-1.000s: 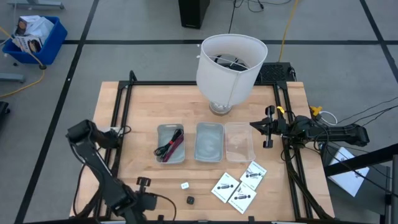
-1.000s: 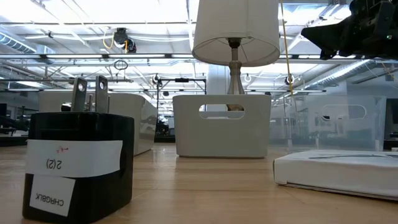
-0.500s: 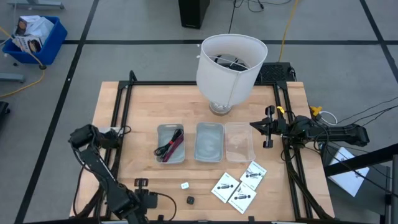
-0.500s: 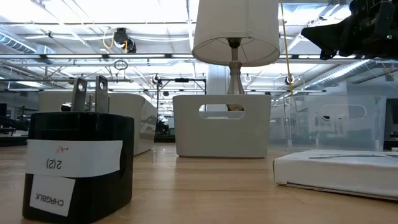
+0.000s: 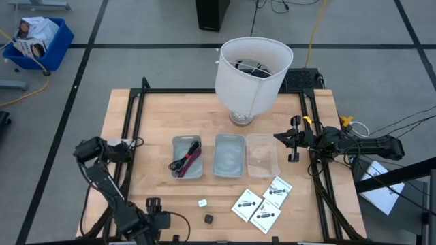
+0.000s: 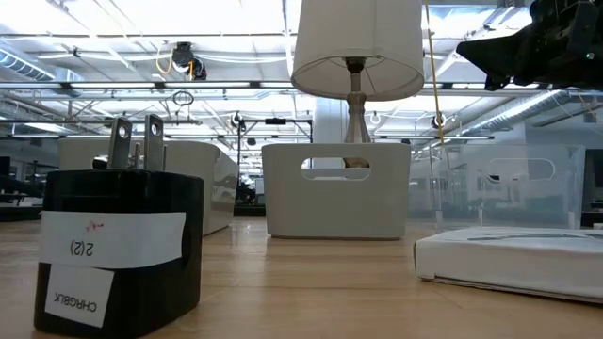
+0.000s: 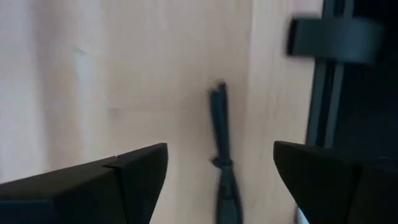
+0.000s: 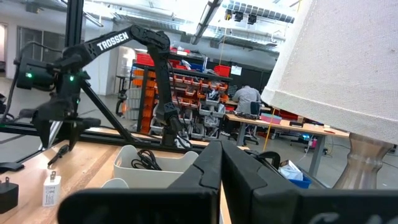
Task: Pick and place items into bin
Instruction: Put the black charger cable into the left gray bin, then put the white charger adapter into the right gray bin
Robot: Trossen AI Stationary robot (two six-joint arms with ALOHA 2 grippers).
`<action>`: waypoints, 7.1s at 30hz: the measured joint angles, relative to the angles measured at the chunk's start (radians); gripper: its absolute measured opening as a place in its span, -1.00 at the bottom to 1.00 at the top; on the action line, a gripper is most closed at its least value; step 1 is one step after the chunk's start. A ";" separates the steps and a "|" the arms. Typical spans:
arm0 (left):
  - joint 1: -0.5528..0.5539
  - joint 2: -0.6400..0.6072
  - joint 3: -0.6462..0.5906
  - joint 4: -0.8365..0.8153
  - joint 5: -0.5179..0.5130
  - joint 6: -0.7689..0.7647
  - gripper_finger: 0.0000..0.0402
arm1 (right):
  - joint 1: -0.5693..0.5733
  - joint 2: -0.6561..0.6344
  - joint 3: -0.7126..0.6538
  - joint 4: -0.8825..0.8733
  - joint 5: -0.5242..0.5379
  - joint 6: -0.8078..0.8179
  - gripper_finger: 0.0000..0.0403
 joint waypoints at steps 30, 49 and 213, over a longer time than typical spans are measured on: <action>0.022 -0.015 -0.165 0.199 0.088 0.082 -0.87 | 0.000 0.000 0.000 0.008 0.000 0.001 -0.99; 0.328 -0.376 -0.026 -0.305 -0.408 0.209 -0.94 | 0.000 0.000 0.000 0.008 0.002 0.011 -0.99; 0.622 -1.277 -1.195 1.040 -0.361 1.014 -0.85 | 0.420 1.745 1.288 -0.112 0.052 0.134 0.26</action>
